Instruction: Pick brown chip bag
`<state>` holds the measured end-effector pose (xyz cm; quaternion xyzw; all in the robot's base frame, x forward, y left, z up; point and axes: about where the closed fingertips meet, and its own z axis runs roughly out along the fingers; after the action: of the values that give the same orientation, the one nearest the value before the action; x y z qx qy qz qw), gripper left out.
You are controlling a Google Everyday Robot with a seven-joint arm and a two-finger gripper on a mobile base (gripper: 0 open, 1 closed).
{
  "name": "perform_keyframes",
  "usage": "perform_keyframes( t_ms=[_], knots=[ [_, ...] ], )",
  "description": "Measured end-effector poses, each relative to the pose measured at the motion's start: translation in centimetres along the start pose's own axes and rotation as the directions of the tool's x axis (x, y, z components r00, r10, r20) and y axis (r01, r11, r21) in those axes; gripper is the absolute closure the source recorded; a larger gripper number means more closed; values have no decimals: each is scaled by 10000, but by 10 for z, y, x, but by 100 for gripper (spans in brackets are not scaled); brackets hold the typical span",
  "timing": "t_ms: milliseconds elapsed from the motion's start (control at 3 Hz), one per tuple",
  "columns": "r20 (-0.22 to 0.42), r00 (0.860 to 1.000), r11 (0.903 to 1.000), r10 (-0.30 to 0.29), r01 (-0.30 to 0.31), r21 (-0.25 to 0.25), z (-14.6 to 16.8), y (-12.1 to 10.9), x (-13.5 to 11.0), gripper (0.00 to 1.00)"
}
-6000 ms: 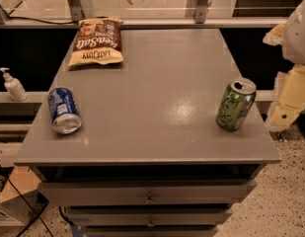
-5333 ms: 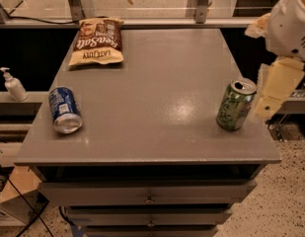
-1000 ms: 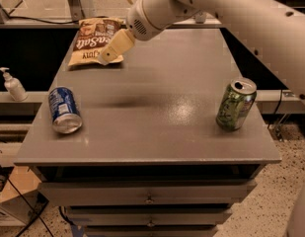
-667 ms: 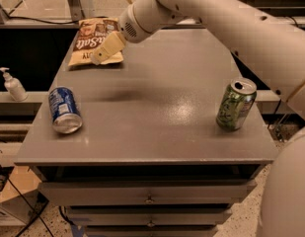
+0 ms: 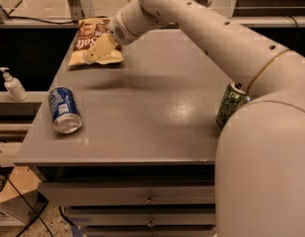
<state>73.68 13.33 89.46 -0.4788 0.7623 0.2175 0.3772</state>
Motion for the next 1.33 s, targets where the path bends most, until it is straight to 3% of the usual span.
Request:
perform_keyframes(
  t_ms=[1000, 1333],
  knots=[
    [-545, 9977, 9992, 399, -401, -33, 50, -19, 17, 0],
    [-809, 9943, 9967, 694, -658, 467, 52, -22, 32, 16]
  ],
)
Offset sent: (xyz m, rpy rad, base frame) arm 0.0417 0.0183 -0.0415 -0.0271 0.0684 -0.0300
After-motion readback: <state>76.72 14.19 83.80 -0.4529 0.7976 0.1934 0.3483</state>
